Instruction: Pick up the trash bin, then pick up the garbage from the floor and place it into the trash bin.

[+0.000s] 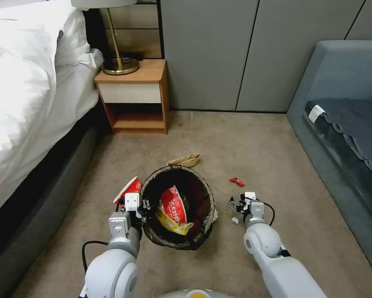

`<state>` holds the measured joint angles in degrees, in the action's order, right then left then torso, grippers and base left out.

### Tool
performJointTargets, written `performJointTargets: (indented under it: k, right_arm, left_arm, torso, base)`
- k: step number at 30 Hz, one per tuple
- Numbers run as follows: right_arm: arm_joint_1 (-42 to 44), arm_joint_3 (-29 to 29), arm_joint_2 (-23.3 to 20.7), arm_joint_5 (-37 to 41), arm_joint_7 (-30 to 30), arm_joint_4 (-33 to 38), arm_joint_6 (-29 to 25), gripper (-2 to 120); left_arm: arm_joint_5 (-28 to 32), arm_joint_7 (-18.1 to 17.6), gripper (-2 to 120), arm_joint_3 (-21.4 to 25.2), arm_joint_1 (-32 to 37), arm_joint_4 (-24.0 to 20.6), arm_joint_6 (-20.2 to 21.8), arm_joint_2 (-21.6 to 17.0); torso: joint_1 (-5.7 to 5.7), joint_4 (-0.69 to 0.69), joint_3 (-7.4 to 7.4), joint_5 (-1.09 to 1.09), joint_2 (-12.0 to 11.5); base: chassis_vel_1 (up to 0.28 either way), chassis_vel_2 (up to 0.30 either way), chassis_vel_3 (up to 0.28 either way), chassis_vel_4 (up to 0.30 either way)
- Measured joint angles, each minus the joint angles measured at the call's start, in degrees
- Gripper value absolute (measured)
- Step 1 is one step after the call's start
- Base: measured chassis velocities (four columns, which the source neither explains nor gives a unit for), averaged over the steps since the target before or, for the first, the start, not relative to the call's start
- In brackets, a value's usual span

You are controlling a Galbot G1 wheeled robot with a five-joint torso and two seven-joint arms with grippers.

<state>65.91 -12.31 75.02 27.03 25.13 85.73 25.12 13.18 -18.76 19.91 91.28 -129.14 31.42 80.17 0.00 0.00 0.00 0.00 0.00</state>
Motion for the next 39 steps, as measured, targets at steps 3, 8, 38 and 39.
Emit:
performJointTargets:
  k: [3, 8, 38, 39]
  right_arm:
    - [-2.22, 0.47, 0.35, 2.11, 0.16, -3.47, 1.43, 100]
    - [-5.56, 1.02, 1.13, 2.39, 0.00, -8.87, 1.72, 100]
    - [-7.78, -0.56, 2.70, -1.28, -4.82, -19.22, -4.84, 36]
    - [-7.71, -0.60, 2.78, -1.62, -4.97, -19.35, -5.16, 31]
  left_arm:
    - [-0.13, 0.00, 0, -0.15, 0.16, 0.00, 0.00, -0.01]
    - [-0.23, 0.00, 0, -0.23, 0.27, 0.00, -0.01, -0.05]
    - [-0.58, -0.03, 0, -0.36, 0.65, -0.28, -0.18, 0.28]
    - [-0.60, -0.03, 0, -0.37, 0.66, -0.32, -0.18, 0.31]
  torso:
    - [0.00, 0.00, 0.00, 0.00, 0.00]
    - [0.00, 0.00, 0.00, 0.00, 0.00]
    - [0.00, 0.00, 0.00, 0.00, 0.00]
    - [0.00, 0.00, 0.00, 0.00, 0.00]
  base:
    - [0.000, 0.000, 0.000, 0.000]
    - [0.000, 0.000, 0.000, 0.000]
    - [0.000, 0.000, 0.000, 0.000]
    - [0.000, 0.000, 0.000, 0.000]
